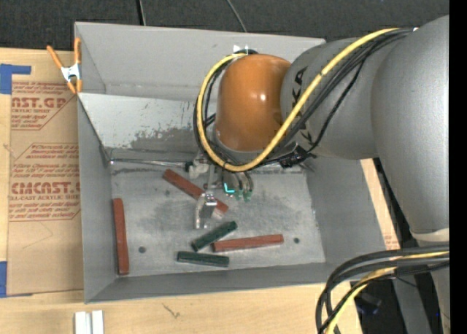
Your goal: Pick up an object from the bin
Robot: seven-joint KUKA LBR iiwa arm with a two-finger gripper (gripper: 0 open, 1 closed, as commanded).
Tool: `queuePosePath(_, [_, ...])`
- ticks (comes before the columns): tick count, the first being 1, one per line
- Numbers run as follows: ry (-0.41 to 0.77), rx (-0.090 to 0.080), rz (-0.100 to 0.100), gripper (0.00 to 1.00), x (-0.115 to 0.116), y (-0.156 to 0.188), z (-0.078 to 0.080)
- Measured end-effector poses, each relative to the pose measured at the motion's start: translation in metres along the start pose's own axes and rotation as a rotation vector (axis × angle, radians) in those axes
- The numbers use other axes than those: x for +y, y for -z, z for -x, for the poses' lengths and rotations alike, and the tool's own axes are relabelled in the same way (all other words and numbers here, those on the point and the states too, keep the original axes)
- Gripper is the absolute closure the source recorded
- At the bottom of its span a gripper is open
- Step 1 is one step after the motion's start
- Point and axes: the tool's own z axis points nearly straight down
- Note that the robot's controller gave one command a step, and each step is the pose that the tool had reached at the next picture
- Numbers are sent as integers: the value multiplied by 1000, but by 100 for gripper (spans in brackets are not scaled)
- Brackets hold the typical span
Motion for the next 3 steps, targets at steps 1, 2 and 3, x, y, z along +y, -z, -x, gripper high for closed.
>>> queuePosePath(1, [-1, -7, 1, 0, 0, 4, 2])
queuePosePath(2, [-81, -58, 14, 100, -39, -64, -9])
queuePosePath(3, [-81, -58, 15, 100, -39, -64, -9])
